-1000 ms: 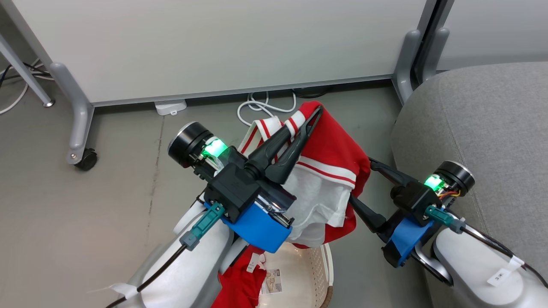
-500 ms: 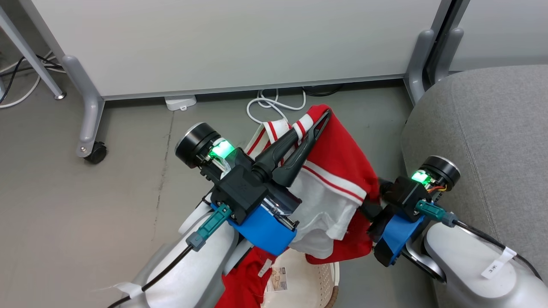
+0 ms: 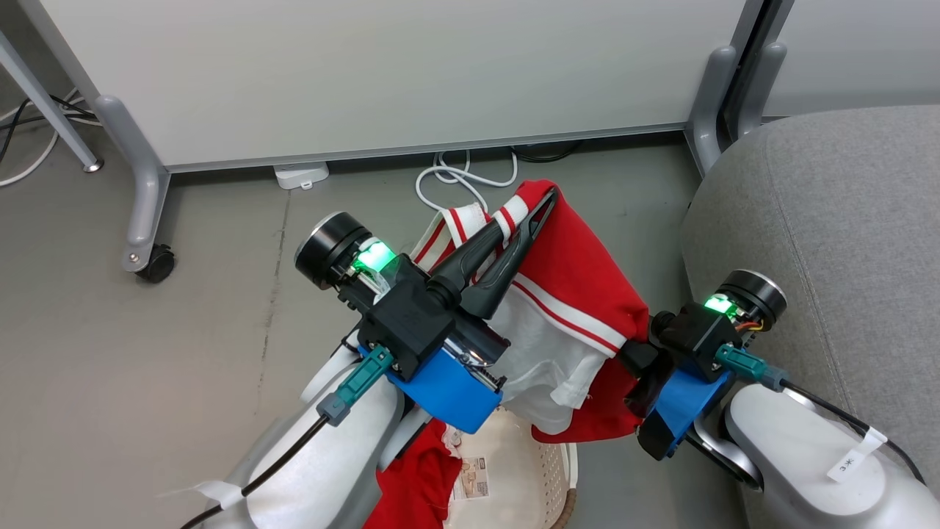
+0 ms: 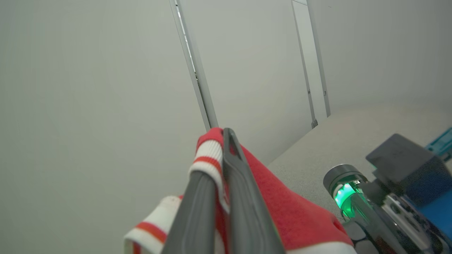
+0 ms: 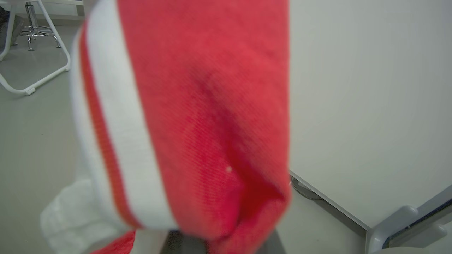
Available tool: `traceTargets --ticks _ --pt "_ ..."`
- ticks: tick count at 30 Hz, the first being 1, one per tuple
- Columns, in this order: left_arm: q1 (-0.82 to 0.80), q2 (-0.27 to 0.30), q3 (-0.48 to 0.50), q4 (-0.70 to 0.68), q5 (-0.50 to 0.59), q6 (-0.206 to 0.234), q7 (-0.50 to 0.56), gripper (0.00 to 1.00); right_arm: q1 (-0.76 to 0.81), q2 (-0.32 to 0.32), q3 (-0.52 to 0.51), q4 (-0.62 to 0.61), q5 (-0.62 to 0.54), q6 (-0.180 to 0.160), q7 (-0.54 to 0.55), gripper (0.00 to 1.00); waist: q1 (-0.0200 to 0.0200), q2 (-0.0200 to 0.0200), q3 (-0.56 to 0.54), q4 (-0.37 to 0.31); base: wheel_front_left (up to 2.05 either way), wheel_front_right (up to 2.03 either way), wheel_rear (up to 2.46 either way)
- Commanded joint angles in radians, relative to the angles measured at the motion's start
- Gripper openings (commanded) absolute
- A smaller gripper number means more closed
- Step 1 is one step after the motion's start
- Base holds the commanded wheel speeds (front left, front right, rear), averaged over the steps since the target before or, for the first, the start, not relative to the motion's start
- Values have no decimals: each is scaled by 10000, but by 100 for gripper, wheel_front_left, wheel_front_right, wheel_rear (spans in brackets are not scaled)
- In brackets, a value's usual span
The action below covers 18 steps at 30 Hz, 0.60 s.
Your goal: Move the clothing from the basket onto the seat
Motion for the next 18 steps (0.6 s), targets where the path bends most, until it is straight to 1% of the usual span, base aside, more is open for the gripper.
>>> traceTargets --ticks 1,3,4,5,6,7,13,18 --pt "-157 37 17 31 19 -4 -48 0 142 59 -38 -44 2 3 -35 0 0 0 0 0 0 0 0" --pt "-149 32 34 76 14 -4 -48 0 154 75 -79 -53 7 1 -35 0 0 0 1 2 0 0 0" --pt "-93 11 33 154 -81 -4 -47 9 159 82 -92 -53 11 1 -35 0 0 0 -2 3 0 0 0" --pt "-68 -5 12 197 -126 -4 -47 37 167 88 -123 -58 16 1 -35 0 0 0 -5 4 0 0 0" --pt "-84 -14 8 210 -147 -4 -47 83 186 94 -149 -65 15 3 -35 0 0 0 -3 6 0 0 0" --pt "-96 -16 23 234 -144 -5 -45 100 208 102 -175 -66 14 3 -35 0 0 0 -1 7 0 0 0" --pt "14 -23 -53 470 -268 -5 -39 100 338 189 -544 -78 25 1 -35 0 0 0 16 4 0 0 0" --pt "177 58 -183 724 -354 -5 -39 100 529 269 -1293 -141 76 1 -35 0 0 0 72 -20 0 0 0"
